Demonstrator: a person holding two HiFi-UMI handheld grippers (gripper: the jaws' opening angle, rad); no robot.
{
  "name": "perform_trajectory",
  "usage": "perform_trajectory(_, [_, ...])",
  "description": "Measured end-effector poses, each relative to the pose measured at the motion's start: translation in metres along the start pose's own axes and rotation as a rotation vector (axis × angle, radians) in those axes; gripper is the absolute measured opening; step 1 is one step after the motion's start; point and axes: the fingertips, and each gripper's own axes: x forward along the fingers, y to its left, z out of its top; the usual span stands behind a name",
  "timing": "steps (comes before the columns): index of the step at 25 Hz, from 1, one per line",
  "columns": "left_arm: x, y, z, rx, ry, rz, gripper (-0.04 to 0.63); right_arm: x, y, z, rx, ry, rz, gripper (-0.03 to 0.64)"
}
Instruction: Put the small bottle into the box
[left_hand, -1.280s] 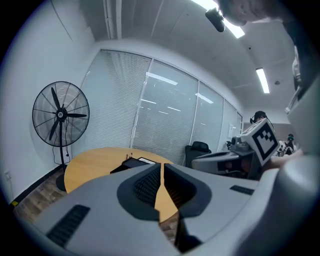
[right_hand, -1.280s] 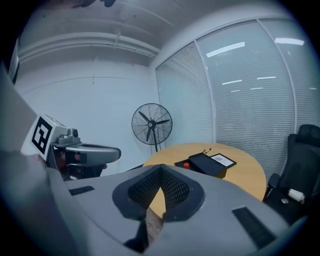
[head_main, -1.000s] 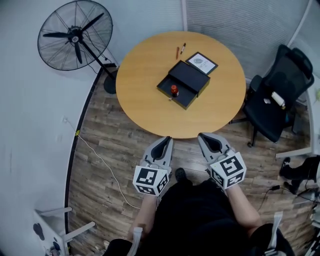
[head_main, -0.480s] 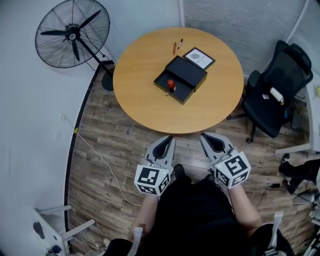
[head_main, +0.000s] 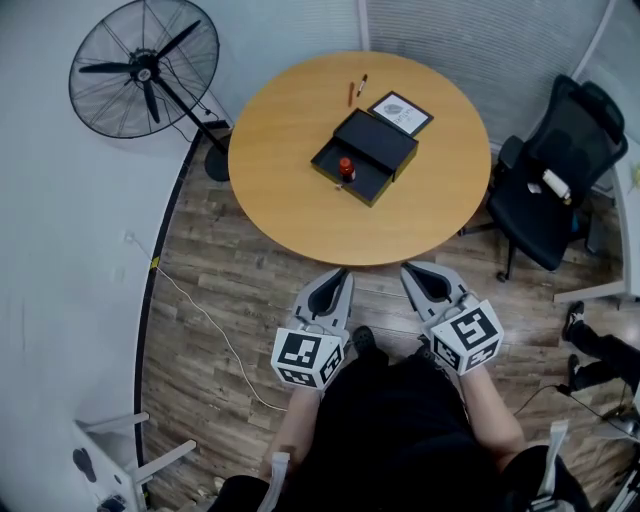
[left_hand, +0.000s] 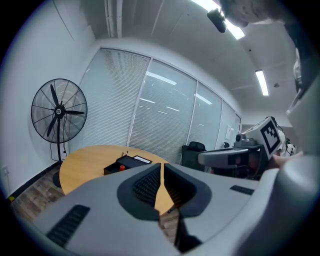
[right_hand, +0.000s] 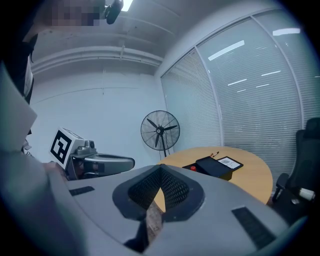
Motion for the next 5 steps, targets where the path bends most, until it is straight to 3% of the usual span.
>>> perform_trajectory(5, [0.0035, 0.0028, -0.0003, 0.000, 0.000, -0.007, 0.018, 0.0038, -0.0007, -0.0010, 0.013, -0.001, 0.007, 0.006])
